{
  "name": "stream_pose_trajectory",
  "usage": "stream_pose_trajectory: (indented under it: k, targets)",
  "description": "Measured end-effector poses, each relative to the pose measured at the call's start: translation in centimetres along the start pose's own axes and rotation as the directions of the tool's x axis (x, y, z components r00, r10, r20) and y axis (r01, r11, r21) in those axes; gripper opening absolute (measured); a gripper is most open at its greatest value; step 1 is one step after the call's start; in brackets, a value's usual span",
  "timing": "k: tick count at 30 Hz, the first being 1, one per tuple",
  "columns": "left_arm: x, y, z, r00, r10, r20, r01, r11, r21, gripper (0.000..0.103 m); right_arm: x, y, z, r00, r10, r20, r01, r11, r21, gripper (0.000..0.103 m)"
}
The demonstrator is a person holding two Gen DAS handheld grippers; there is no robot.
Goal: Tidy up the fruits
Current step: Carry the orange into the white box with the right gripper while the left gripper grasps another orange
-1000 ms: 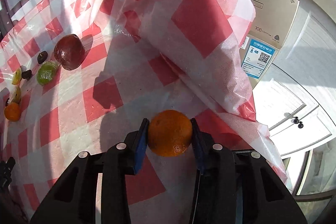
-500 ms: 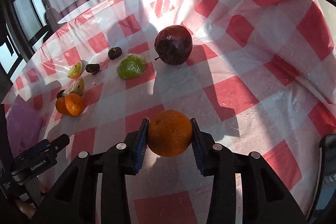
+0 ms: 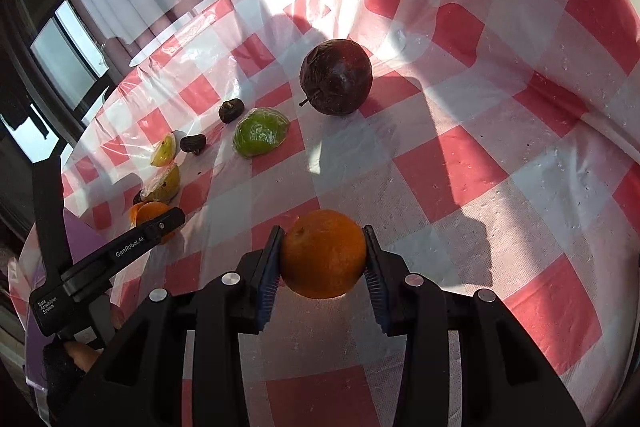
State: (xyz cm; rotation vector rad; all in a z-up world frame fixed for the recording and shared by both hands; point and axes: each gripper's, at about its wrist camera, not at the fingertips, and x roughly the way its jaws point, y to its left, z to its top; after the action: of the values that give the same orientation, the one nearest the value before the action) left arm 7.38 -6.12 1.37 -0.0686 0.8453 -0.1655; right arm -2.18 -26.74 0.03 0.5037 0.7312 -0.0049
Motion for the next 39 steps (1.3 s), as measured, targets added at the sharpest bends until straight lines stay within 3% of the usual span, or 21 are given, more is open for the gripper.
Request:
stream_pose_trajectory:
  k: [10,16,20,24,28,33,39]
  targets:
    - [-10.3,4.9,-7.2,0.978,-0.059,0.199,0.077,0.993,-0.085,0.044,-0.3,-0.1,0.0,1.000,0.023,0.016,-0.023,1.000,0.002,0.039]
    - [-15.2,5.8,-9.8,0.965,-0.073,0.251,0.085,0.996,-0.035,0.044,-1.7,-0.2,-0.1,0.995,0.055,0.085,-0.054,0.999,-0.005,0.039]
    - [-18.9,6.4,-10.5,0.946,-0.072,0.316,0.078,0.997,-0.007,0.044,-3.0,0.7,-1.2,0.992,0.045,0.119,-0.044,0.999,-0.008,0.039]
    - [-23.1,8.1,-10.6,0.911,-0.025,0.411,0.031,0.999,-0.009,0.044,-4.2,3.9,-3.7,0.982,0.135,0.130,-0.130,0.990,-0.046,0.039]
    - [-25.6,11.2,-10.9,0.892,0.061,0.448,-0.037,0.997,-0.063,0.044,-4.2,9.1,-5.6,0.968,0.238,0.081,-0.225,0.964,-0.141,0.039]
    - [-27.1,16.4,-11.1,0.879,0.195,0.435,-0.131,0.976,-0.173,0.044,-5.3,17.7,-7.8,0.926,0.378,0.005,-0.360,0.883,-0.301,0.039]
    - [-27.8,22.4,-11.1,0.873,0.313,0.375,-0.214,0.935,-0.283,0.044,-6.4,26.2,-10.3,0.877,0.473,-0.083,-0.460,0.777,-0.430,0.039]
